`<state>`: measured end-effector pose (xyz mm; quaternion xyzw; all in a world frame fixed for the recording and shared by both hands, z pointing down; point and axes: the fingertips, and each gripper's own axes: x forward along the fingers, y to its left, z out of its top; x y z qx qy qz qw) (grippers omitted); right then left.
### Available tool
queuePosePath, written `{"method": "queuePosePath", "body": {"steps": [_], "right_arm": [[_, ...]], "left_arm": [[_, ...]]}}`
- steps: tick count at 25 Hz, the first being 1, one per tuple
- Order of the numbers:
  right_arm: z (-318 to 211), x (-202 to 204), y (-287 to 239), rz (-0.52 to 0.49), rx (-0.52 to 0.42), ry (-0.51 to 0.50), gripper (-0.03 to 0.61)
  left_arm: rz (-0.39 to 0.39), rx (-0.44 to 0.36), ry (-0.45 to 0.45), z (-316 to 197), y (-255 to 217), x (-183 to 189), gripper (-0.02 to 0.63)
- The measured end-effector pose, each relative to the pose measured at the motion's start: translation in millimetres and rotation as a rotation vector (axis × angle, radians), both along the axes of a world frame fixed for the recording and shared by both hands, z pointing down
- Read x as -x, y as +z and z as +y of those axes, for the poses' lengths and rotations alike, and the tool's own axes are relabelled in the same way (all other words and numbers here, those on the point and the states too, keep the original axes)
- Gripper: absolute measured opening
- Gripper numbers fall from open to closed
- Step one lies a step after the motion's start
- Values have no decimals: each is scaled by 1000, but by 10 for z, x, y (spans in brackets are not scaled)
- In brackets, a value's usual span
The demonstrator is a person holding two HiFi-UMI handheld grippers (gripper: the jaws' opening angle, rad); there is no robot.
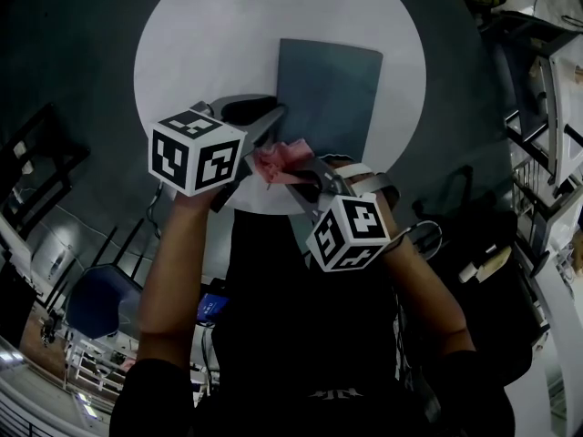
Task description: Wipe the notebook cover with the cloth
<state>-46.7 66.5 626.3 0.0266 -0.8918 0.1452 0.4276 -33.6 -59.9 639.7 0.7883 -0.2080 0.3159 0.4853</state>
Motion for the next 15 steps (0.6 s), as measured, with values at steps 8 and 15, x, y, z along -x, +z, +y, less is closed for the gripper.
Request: {"method": "queuePosePath", "body": {"steps": [8,15], "right_arm": [[190,-53,-224,-75,89,7,12],[-748,-490,-953,-313,-123,212,12]], "left_arm": [[-1,-3,0,-10,-3,20,60],[2,3,1,-7,-2,23,60]]}}
